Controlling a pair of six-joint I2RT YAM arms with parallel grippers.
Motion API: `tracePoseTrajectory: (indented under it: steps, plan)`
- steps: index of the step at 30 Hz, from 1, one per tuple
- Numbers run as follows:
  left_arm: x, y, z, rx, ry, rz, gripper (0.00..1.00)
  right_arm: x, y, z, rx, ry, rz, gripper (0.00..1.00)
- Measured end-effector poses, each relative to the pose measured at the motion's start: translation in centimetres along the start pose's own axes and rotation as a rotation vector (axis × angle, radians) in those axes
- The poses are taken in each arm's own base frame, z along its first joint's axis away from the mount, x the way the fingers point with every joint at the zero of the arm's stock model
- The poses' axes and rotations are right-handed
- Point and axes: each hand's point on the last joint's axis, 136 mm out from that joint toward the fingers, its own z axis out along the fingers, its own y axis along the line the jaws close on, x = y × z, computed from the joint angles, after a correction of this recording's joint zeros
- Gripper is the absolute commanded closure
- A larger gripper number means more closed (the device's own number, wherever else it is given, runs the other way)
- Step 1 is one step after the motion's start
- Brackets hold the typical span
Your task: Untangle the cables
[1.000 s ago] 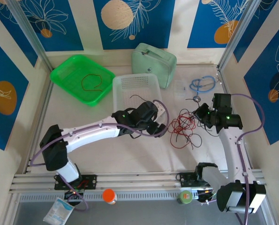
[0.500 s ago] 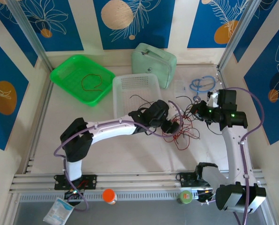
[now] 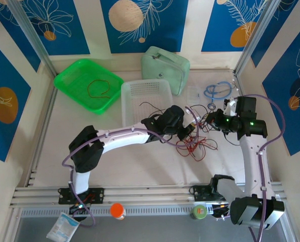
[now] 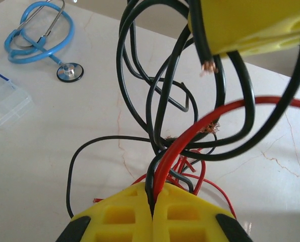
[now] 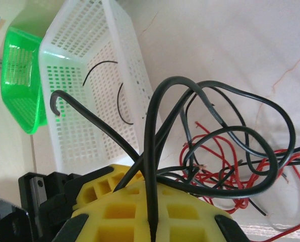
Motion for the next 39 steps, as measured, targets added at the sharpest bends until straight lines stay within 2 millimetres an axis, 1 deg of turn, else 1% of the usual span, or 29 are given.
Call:
tracePoseTrajectory:
  steps: [2,6,9,12,13,14,16,18,20,23,26,30,33,36,39]
  plan:
    - [0.6,0.0,-0.2,-0.001,0.006,-0.005,1.0,0.0,-0.7,0.2,0.026,-0.005,0.02,1.0]
    - [1.4,-0.1,-1.0,0.0,0.018,-0.019,1.0,0.5,-3.7,1.2,0.12,-0.005,0.095,1.0]
    - [1.1,-0.3,-2.1,0.003,0.004,-0.034,1.0,1.2,-6.4,2.5,0.188,0.006,0.178,1.0]
    - [0.3,-0.7,-3.0,0.021,-0.025,-0.05,1.0,2.4,-8.4,3.9,0.219,0.035,0.259,1.0]
    - [0.2,-0.9,-3.1,0.029,-0.03,-0.054,1.0,2.8,-8.6,4.3,0.215,0.045,0.278,0.97]
    - [0.3,-1.2,-3.1,0.04,-0.033,-0.06,1.0,3.1,-8.9,4.6,0.213,0.052,0.298,0.92]
    - [0.8,-1.5,-3.0,0.051,-0.023,-0.075,1.0,3.3,-9.2,5.1,0.212,0.055,0.32,0.77]
    - [1.2,-1.4,-2.9,0.052,-0.018,-0.1,1.0,3.3,-10.1,5.5,0.234,0.049,0.345,0.61]
    - [1.0,-1.4,-2.9,0.055,-0.029,-0.129,1.0,3.4,-10.6,5.7,0.246,0.048,0.364,0.51]
    - [0.3,-1.4,-2.7,0.061,-0.06,-0.176,1.0,3.3,-10.4,5.5,0.241,0.032,0.362,0.41]
    - [0.6,-1.4,-1.7,0.071,-0.069,-0.232,1.0,3.2,-9.5,4.3,0.215,-0.006,0.343,0.39]
    - [2.5,-1.2,0.5,0.065,-0.018,-0.298,1.0,3.2,-7.3,1.4,0.159,-0.087,0.301,0.38]
    - [3.4,-1.0,1.8,0.057,0.019,-0.336,1.0,3.6,-5.7,-0.6,0.114,-0.144,0.285,0.37]
    - [3.5,-0.8,2.4,0.046,0.035,-0.369,1.0,4.5,-4.6,-1.7,0.072,-0.17,0.286,0.35]
    - [3.4,-0.7,2.5,0.039,0.041,-0.402,1.0,5.3,-3.7,-1.9,0.042,-0.157,0.286,0.33]
